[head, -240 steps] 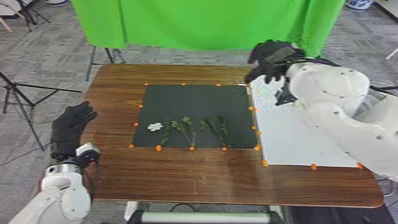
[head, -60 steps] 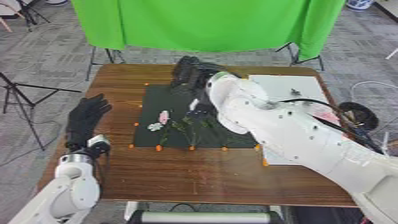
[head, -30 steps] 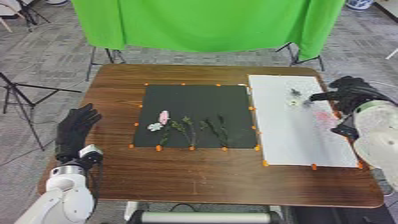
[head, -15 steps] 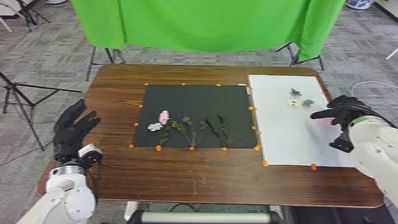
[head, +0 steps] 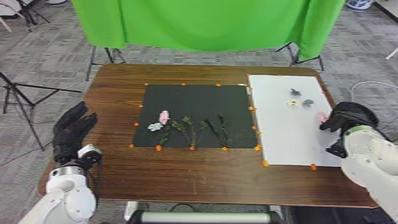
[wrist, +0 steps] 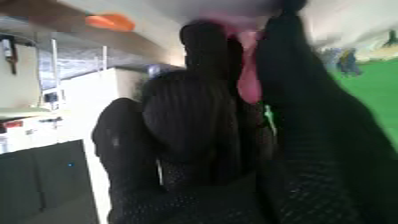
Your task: Arrange flowers
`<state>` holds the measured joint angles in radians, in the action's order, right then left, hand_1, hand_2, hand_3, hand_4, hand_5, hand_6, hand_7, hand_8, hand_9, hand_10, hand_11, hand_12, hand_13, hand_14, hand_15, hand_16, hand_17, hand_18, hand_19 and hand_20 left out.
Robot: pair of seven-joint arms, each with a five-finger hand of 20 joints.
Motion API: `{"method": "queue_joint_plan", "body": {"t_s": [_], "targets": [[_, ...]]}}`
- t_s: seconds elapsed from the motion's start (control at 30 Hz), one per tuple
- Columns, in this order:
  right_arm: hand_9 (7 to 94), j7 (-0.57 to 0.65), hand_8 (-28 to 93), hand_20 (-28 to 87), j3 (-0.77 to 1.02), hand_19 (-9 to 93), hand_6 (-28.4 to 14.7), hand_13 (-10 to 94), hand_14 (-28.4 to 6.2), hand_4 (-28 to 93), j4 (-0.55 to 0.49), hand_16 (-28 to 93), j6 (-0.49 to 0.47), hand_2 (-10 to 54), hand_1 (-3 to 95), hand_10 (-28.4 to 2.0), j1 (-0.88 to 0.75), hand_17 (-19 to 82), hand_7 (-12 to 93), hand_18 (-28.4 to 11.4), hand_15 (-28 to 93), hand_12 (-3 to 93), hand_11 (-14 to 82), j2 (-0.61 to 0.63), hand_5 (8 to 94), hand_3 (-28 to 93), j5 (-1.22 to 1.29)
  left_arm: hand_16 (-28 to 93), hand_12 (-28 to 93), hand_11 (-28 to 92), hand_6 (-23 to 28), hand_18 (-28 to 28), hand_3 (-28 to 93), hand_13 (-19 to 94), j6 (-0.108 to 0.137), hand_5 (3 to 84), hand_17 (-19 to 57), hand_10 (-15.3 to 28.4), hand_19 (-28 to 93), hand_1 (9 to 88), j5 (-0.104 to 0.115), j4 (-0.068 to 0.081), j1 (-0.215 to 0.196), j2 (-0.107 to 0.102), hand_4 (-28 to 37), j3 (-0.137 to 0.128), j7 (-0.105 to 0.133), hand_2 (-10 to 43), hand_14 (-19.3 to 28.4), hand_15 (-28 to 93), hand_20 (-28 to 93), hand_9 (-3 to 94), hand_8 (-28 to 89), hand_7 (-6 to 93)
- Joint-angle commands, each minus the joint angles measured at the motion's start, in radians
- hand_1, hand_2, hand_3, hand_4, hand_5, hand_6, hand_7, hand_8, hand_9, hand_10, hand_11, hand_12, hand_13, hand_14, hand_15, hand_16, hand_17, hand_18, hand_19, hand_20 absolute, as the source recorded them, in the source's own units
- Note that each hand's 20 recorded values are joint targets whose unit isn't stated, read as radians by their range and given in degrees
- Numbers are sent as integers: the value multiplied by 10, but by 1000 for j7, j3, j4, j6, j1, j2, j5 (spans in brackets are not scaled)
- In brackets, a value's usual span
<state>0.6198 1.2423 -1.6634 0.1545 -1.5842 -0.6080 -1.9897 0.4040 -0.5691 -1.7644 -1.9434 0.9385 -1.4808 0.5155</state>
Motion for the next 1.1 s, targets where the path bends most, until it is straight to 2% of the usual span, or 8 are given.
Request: {"method": "queue_joint_plan", "body": {"t_s": [0.03, 0.3, 0.43, 0.63, 0.67, 0.8, 0.93, 1.1], "targets": [[891, -21, 58, 511, 29, 932, 4, 899, -29, -227, -15, 285, 132, -95, 613, -98, -55, 600, 254, -150, 595, 335, 85, 5, 757, 617, -60, -11, 124, 252, 3, 122, 704, 373, -7, 436, 183, 100, 184, 486, 12, -7, -17, 8, -70, -6, -11, -49, 140, 274, 259, 334, -119, 255], [897, -92, 59, 522, 48, 932, 7, 898, -26, -234, -167, 291, 217, -95, 617, -106, 40, 603, 253, -147, 596, 343, 77, 53, 768, 622, -101, -8, 125, 248, 6, 116, 709, 371, -3, 444, 171, 102, 164, 470, 17, -13, -28, -4, -76, -18, -11, -51, 142, 272, 242, 341, -112, 247], [894, -216, 54, 530, -105, 932, 12, 894, -25, -237, -223, 295, 139, -95, 616, -104, 230, 598, 252, -142, 599, 344, 72, 103, 771, 622, -46, -7, 126, 245, 6, 116, 711, 371, -4, 448, 166, 104, 160, 467, 17, -9, -21, -8, -77, -12, -9, -51, 143, 271, 238, 344, -111, 246], [887, -384, 45, 540, -592, 932, 19, 887, -19, -244, -170, 299, 126, -95, 615, -101, 687, 595, 256, -136, 607, 344, 61, 78, 765, 620, -11, -7, 128, 242, 6, 114, 713, 371, -11, 452, 155, 104, 153, 463, 13, 1, -2, -9, -79, 1, -16, -51, 143, 271, 228, 349, -109, 245], [886, -420, 44, 541, -671, 932, 19, 886, -19, -245, -152, 300, 125, -95, 615, -100, 753, 594, 258, -135, 609, 346, 60, 61, 764, 620, -8, -7, 128, 241, 6, 113, 713, 371, -9, 452, 153, 104, 150, 462, 11, -3, -10, -9, -80, -2, -17, -51, 144, 271, 226, 349, -109, 245], [883, -538, 37, 548, -937, 932, 23, 884, -16, -239, -113, 300, 118, -95, 618, -95, 970, 595, 266, -135, 616, 351, 55, 1, 759, 614, -4, -6, 129, 239, 7, 112, 715, 371, -13, 454, 146, 103, 138, 461, 11, 2, 2, -11, -82, 1, -15, -51, 143, 269, 215, 351, -108, 245], [856, -630, 23, 565, -1088, 932, 31, 876, -15, -241, -76, 302, 91, -93, 621, -90, 1086, 591, 282, -132, 628, 354, 41, -83, 752, 605, -24, -5, 130, 239, 7, 111, 714, 370, -11, 456, 143, 103, 132, 459, 14, 2, 8, -14, -84, 5, -8, -51, 144, 269, 208, 352, -108, 243], [819, -700, 16, 574, -1151, 932, 34, 867, -13, -247, -25, 303, 34, -88, 618, -82, 1138, 585, 293, -129, 636, 339, 32, -191, 747, 605, -32, -5, 130, 237, 6, 110, 714, 371, -12, 458, 138, 104, 129, 453, 17, 5, 11, -12, -85, 11, -8, -49, 144, 267, 203, 354, -107, 242]]}}
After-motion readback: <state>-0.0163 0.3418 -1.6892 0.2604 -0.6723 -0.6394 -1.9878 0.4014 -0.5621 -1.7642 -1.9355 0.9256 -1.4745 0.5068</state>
